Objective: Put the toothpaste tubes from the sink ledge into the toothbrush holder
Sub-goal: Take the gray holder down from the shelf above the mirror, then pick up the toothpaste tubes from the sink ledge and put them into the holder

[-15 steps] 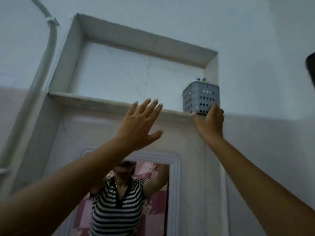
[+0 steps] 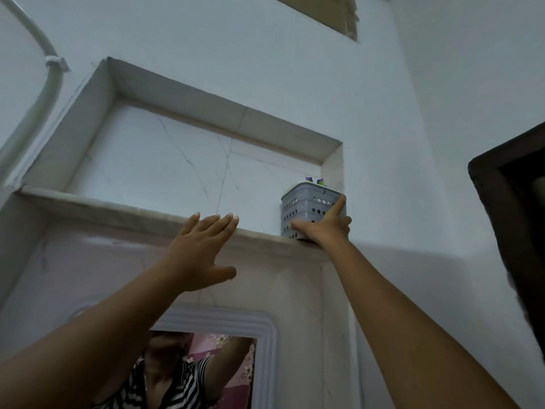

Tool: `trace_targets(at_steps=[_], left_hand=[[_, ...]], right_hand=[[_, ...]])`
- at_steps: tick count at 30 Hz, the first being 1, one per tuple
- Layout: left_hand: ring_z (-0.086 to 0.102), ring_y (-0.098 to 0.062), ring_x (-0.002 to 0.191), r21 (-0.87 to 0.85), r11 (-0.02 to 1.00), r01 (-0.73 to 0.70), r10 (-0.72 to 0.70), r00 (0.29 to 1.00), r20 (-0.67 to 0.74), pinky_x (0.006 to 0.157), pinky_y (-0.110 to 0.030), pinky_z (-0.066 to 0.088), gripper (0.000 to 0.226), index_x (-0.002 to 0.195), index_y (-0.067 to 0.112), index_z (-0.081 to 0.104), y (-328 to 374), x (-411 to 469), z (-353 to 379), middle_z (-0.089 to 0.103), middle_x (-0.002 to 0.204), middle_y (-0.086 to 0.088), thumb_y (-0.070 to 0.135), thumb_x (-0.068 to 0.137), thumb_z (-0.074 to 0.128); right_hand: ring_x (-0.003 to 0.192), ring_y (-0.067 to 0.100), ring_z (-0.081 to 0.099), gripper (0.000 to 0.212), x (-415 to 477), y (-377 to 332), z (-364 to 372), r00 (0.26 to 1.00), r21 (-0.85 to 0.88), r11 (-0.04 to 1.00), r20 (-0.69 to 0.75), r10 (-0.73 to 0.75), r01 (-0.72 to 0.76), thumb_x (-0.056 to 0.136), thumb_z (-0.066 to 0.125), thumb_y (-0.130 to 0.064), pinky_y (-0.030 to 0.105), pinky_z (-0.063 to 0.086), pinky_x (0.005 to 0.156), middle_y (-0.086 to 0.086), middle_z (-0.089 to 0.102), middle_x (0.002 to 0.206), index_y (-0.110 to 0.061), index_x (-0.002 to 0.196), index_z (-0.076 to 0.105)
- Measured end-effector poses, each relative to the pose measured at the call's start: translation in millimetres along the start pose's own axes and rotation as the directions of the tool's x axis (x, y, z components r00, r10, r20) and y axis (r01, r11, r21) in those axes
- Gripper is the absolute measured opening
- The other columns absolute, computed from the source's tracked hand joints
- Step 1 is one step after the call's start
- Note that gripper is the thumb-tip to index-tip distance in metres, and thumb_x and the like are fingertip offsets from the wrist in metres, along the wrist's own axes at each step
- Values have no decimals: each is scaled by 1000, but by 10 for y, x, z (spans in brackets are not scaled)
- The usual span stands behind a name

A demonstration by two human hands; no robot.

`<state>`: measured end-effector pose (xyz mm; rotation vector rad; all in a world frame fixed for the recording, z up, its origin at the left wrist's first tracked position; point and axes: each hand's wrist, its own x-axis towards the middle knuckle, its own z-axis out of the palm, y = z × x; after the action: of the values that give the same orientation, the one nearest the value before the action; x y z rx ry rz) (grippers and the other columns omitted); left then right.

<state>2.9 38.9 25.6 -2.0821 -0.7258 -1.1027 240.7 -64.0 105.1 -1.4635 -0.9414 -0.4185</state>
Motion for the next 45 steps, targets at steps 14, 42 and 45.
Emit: trace_targets(at_steps=[14,42,45], left_hand=[[69,6,87,-961,162,226,-171,965,198,91,-29,52,50,106,36,66,650,-191,-785,76,95,19,72,87,37],[68,-1,81,-185,257,949,-388,276,879,70,-23,52,14,97,33,68,1532,-6240,1143,72,89,10,21,88,69],[66,-4,74,-11,321,947,-449,163,878,74,-30,54,9,89,37,65,1532,-6444,1230,69,87,12,29,87,68]], right_hand=[[142,31,54,164,-1248,-81,-383,935,443,864,136,-328,239,32,95,-51,60,55,111,-1,42,159,-59,156,-11],[96,2,64,99,-6796,4235,214,760,30,922,576,300,-387,45,108,5,-7,45,77,15,52,115,-4,111,35],[114,-10,66,115,-7039,4413,222,724,45,907,618,304,-419,47,105,14,1,54,87,-5,56,134,-15,132,33]])
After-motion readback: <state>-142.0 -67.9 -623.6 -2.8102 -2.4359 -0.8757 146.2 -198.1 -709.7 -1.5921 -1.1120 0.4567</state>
